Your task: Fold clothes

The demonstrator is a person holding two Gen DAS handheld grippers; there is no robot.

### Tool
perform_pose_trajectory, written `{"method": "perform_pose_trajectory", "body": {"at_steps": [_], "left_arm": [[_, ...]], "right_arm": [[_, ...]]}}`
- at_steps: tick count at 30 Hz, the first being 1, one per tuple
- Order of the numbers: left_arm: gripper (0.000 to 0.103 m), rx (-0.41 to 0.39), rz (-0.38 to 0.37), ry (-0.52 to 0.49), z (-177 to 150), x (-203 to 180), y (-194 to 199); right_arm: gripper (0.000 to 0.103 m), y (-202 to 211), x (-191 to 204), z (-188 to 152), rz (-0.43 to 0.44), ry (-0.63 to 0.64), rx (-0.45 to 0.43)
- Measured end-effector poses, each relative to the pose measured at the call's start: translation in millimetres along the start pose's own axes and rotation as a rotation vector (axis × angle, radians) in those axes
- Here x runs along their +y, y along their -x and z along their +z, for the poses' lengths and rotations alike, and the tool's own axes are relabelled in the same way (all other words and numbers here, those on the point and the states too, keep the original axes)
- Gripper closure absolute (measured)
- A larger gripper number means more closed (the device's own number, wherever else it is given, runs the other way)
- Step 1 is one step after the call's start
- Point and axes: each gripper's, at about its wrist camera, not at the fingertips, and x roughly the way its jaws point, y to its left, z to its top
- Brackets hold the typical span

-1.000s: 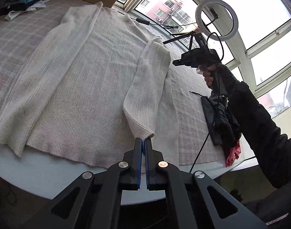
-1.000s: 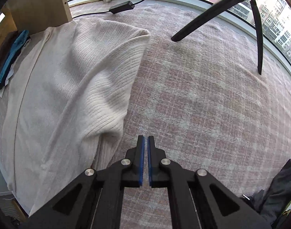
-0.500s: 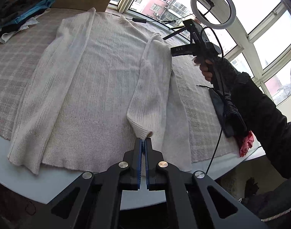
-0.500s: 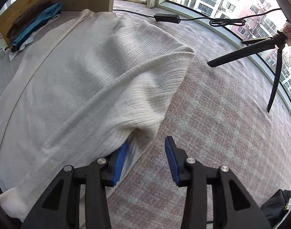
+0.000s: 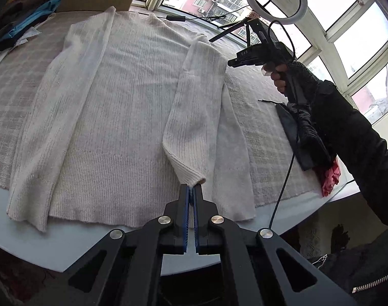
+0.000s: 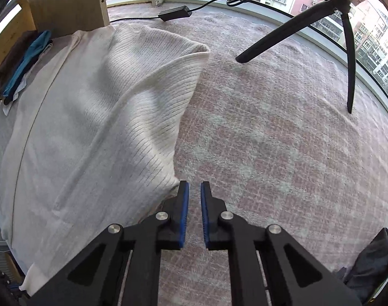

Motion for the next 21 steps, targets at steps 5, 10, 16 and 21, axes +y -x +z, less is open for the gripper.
{"method": "perform_pose_trajectory", "body": {"at_steps": [5,10,16,21], "left_arm": [[0.101,0.007,-0.007,-0.027,-2,-8,-2],[0.101,0.010,-0.024,0.006,-1,0,-1],[0.101,0.011,-0.045,0.023,0,2,1],[0.101,0.001,-0.108,0.085,0,5,8]], "right_arm": [[0.089,9,-16,-14,0.101,-0.098,0.019],[0.065,28,18,-50,0.377,-0.139,0.044],[0.068,21,44,-55,0.307,-0.160,0.036],[0.096,25,40,-48,0.330,-0.180,0.023]]}}
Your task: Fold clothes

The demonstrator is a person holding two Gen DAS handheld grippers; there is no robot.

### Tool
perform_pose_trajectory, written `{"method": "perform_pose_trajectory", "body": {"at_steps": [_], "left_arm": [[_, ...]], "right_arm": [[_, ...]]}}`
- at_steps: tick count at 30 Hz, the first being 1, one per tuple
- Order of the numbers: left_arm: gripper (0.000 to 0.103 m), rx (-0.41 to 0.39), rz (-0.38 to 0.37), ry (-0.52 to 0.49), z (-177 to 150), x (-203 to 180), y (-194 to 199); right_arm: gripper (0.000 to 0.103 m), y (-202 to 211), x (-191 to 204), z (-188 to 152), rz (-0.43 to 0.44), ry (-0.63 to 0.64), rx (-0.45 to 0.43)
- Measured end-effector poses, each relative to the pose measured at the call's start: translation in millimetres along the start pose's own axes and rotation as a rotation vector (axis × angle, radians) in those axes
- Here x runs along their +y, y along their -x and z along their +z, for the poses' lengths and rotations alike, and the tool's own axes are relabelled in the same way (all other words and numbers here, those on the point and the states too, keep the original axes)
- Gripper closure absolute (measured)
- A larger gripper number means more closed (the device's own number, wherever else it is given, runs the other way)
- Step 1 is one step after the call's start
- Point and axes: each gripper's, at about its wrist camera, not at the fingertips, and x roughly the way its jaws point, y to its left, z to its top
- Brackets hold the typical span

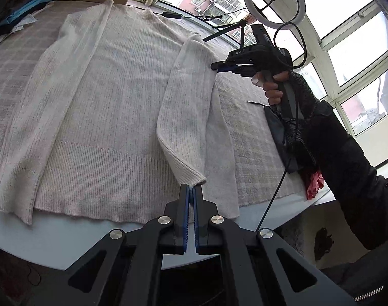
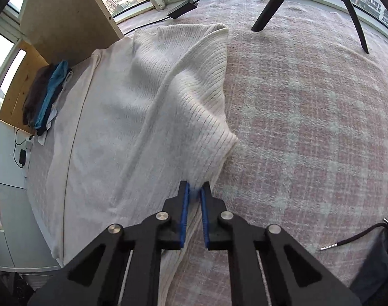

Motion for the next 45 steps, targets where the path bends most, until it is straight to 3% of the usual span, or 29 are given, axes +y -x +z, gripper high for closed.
{"method": "perform_pose_trajectory", "body": {"at_steps": [4,6,8,12,17,19,21,25,28,33,36,39,43,45], "left_arm": [[0.101,-0.029,-0.089,0.029,1,-6,12],[0.101,-0.027,-0.054,-0.036,-1,-15,6],[0.101,0.031,-0.046,-0.052,-7,-16,-12],[0.103,0.158,-0.034,-0.081,-21,-17,-45],[0.099,0.151,-0.013,-0.163,-19,-22,-21],[0.099,0.136,-0.014,-0.169,2,-20,-6],[0.096,0.131,-0.014,-0.177,31,-17,3],[0.090,0.090,0.064,-0.291,115,-25,-6],[0.087,0.089,0.072,-0.360,179,-37,-38],[0.086,0.146,0.074,-0.368,266,-36,-122],[0.086,0.197,0.124,-0.352,290,-22,-169],[0.086,0.260,0.110,-0.320,298,-11,-201],[0.082,0.281,0.116,-0.320,298,-8,-218],[0.087,0.262,0.112,-0.323,298,-9,-218]], "right_arm": [[0.096,17,7,7,-0.033,0.027,-0.015],[0.096,24,6,20,-0.060,0.039,-0.033],[0.096,21,0,13,-0.044,0.025,-0.019],[0.096,-13,0,10,-0.162,0.067,0.066],[0.094,-11,0,5,-0.168,0.084,0.127],[0.094,-2,1,3,-0.157,0.094,0.148],[0.094,18,2,5,-0.136,0.103,0.107],[0.086,50,-6,33,-0.120,0.071,-0.014],[0.086,50,-16,56,-0.150,0.072,-0.071],[0.086,6,-36,96,-0.048,0.056,-0.053],[0.081,-14,-42,110,0.009,0.055,-0.036],[0.077,-29,-52,120,0.106,0.027,-0.023],[0.077,-38,-61,127,0.219,0.001,-0.013],[0.077,-42,-62,128,0.240,0.008,-0.004]]}}
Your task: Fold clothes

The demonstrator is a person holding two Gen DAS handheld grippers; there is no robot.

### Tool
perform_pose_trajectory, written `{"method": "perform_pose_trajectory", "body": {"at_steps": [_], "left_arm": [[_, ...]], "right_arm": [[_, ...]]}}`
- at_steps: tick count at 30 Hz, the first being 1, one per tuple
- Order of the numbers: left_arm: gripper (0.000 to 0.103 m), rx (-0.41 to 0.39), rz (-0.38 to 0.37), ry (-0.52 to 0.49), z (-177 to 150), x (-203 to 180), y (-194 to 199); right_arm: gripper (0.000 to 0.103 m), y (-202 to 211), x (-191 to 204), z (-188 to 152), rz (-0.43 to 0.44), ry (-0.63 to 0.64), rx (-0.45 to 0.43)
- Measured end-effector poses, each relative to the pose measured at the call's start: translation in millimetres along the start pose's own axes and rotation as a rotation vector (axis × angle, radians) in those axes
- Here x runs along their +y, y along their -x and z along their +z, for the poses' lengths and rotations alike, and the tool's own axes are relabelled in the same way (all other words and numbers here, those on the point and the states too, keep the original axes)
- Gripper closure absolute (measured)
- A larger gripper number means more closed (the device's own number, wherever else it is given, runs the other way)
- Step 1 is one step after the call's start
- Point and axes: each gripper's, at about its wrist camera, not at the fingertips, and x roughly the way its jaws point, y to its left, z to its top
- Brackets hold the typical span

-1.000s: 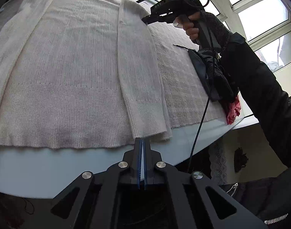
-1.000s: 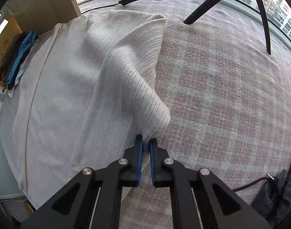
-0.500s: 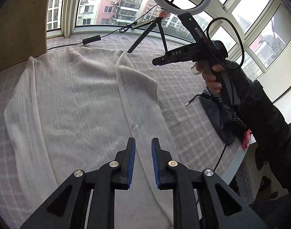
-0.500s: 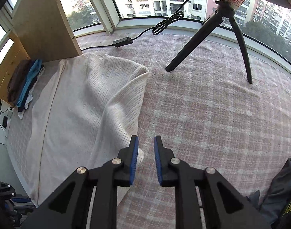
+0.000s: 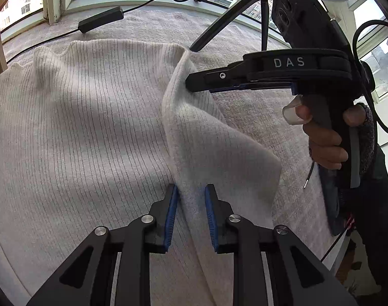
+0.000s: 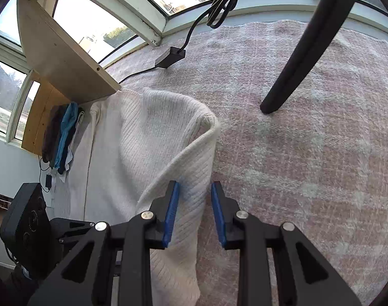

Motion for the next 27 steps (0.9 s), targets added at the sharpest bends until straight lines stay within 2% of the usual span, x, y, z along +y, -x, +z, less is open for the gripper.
{"method": "perform_pose_trajectory", "body": {"at_steps": [1,3,4,5,7,9,11,14,15,18,21,27], "left_arm": [[0.100,-0.003,0.007,-0.003,-1,0,1],[0.100,-0.013,0.026,-0.009,-4,0,6],[0.100,-0.032,0.032,-0.010,-7,0,12],[0.100,-0.052,0.037,-0.010,-10,0,19],[0.100,-0.086,0.039,0.015,-16,6,34],[0.100,-0.099,0.005,0.051,-20,14,40],[0.100,-0.087,0.041,0.048,-19,16,33],[0.100,-0.051,0.082,0.041,-15,17,17],[0.099,-0.046,0.080,0.040,-14,18,16],[0.097,-0.041,0.071,0.039,-11,18,17],[0.095,-0.068,0.040,0.056,-23,22,41],[0.090,-0.010,-0.069,0.129,-88,16,74]], "right_arm": [[0.077,-2,1,0,0.003,0.012,0.003],[0.077,-5,6,-2,-0.006,0.049,0.005],[0.083,-6,10,-3,-0.016,0.071,0.004],[0.095,-4,16,-2,-0.032,0.099,-0.003],[0.095,1,28,1,-0.070,0.154,-0.027],[0.095,6,40,5,-0.105,0.195,-0.054],[0.095,3,50,8,-0.127,0.231,-0.059],[0.094,-18,53,9,-0.351,0.299,-0.034],[0.092,-21,50,9,-0.390,0.294,-0.021],[0.091,-1,43,8,-0.329,0.217,-0.059],[0.086,25,45,-8,-0.280,0.212,-0.063],[0.084,46,41,-75,-0.219,0.258,0.008]]}}
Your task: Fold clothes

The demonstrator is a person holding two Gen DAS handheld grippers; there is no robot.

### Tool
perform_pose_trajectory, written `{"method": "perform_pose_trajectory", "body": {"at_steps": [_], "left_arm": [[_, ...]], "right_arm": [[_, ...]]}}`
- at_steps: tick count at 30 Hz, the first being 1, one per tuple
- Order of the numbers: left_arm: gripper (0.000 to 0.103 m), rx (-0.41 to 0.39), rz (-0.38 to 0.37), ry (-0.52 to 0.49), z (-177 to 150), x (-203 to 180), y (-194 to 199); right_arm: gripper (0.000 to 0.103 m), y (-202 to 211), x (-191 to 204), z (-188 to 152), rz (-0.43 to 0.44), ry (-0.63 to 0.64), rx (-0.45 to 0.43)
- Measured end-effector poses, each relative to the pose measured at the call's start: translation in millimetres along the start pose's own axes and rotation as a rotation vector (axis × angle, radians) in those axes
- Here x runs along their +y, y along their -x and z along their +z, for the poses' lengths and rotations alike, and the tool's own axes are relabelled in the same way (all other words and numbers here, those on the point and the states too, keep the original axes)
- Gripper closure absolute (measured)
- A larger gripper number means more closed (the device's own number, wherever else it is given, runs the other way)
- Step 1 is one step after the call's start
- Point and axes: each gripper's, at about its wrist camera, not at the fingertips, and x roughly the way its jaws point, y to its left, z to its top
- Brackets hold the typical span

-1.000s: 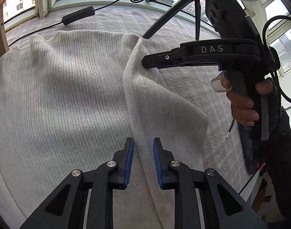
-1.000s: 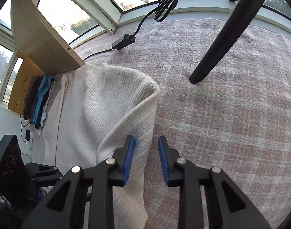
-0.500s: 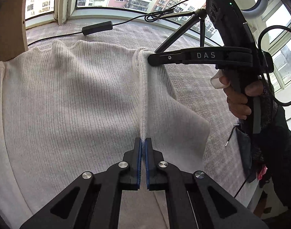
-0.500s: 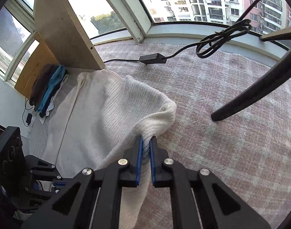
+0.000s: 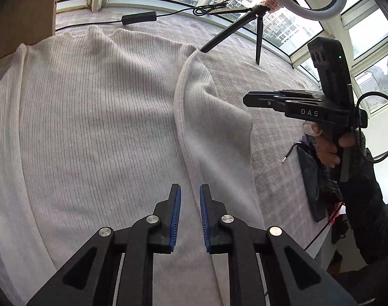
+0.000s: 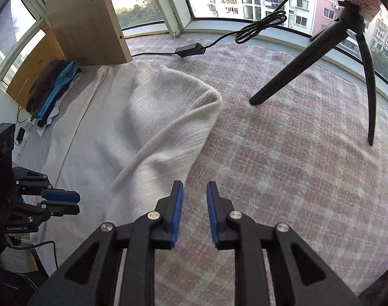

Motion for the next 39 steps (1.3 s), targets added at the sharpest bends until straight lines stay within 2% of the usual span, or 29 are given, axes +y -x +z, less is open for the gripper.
{"method": "perform_pose_trajectory", "body": {"at_steps": [3,7,9,10,11,12,13,16,19,22,27,31,34,37,39], "left_arm": [[0.090,0.052,-0.023,0.032,-35,-10,-4],[0.086,0.092,0.005,0.021,-68,-29,-16],[0.084,0.100,0.033,0.018,-78,-35,-21],[0.078,0.100,0.054,0.014,-82,-38,-23],[0.077,0.094,0.070,0.006,-85,-40,-25],[0.078,0.084,0.081,-0.003,-88,-43,-26],[0.079,0.074,0.092,-0.012,-91,-46,-27],[0.098,0.065,0.087,-0.012,-93,-48,-29],[0.100,0.057,0.077,0.028,-93,-41,-25],[0.100,0.035,0.087,0.036,-97,-39,-13],[0.100,0.019,0.126,0.105,-106,-19,-8],[0.094,0.020,0.073,0.169,-108,-8,-7],[0.087,-0.009,0.070,0.126,-113,-16,14],[0.085,0.017,0.069,0.050,-132,-30,29],[0.080,0.049,0.070,0.014,-150,-37,32]], "right_arm": [[0.084,-11,7,-25,0.058,0.009,0.048],[0.084,-23,17,-28,0.116,-0.008,0.038],[0.083,-25,22,-27,0.117,-0.004,0.032],[0.078,-25,24,-26,0.107,0.008,0.027],[0.073,-25,25,-26,0.096,0.016,0.021],[0.073,-24,27,-26,0.085,0.023,0.015],[0.073,-25,27,-26,0.090,0.027,0.012],[0.073,-29,26,-24,0.073,0.034,0.005],[0.073,-32,22,-23,0.068,0.025,-0.002],[0.091,-33,15,-22,0.047,0.015,0.004],[0.095,-33,9,-21,0.039,0.007,-0.008],[0.095,-31,7,-24,0.037,0.053,-0.024],[0.093,-31,6,-19,0.021,0.003,-0.006],[0.076,-22,6,-22,-0.036,-0.010,-0.009],[0.075,-7,7,-32,-0.079,-0.015,-0.024]]}}
